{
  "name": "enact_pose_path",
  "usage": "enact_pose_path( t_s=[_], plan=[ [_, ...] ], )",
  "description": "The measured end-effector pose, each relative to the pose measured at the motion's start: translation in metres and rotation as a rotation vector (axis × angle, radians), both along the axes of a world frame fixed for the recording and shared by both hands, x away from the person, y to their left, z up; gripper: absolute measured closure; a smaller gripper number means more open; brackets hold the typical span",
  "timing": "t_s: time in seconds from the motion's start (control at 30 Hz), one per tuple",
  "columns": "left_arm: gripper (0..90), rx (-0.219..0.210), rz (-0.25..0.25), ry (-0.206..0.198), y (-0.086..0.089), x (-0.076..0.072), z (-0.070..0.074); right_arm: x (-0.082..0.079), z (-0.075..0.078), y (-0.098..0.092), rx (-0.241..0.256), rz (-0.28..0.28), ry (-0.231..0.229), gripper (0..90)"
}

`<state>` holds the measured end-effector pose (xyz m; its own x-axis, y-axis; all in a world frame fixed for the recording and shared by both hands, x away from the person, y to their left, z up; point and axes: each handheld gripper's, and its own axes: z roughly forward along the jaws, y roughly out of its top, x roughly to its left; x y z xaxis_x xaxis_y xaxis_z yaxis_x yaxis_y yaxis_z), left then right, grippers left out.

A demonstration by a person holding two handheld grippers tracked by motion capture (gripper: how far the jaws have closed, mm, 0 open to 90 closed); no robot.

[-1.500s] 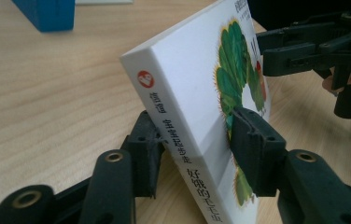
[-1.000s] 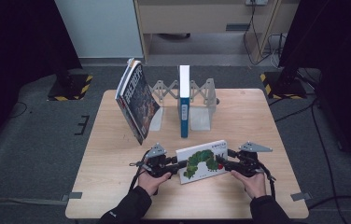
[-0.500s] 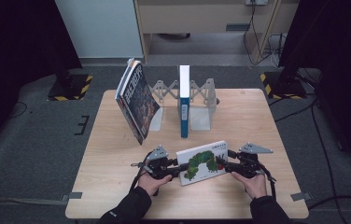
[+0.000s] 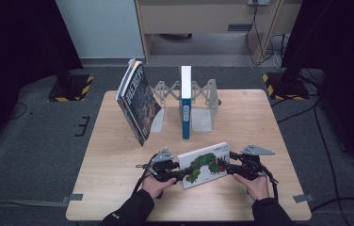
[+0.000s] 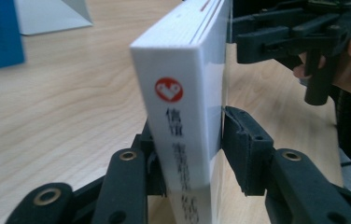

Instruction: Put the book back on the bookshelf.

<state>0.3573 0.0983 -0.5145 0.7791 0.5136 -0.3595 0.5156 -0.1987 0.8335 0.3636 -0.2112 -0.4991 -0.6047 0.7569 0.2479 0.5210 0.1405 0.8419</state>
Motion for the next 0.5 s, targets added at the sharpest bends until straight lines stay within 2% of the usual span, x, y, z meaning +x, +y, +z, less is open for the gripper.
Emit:
enact_pose_path(
  t_s=[0.23, 0.5],
  plan=[
    [65.0, 0.011, -0.037, 0.017, -0.019, -0.004, -0.005, -0.001, 0.001, 0.002, 0.007, 0.017, 0.001, 40.4],
    [71.6, 0.021, -0.049, 0.03, -0.019, -0.006, 0.001, -0.001, 0.001, 0.002, 0.019, 0.027, 0.01, 38.6]
  ],
)
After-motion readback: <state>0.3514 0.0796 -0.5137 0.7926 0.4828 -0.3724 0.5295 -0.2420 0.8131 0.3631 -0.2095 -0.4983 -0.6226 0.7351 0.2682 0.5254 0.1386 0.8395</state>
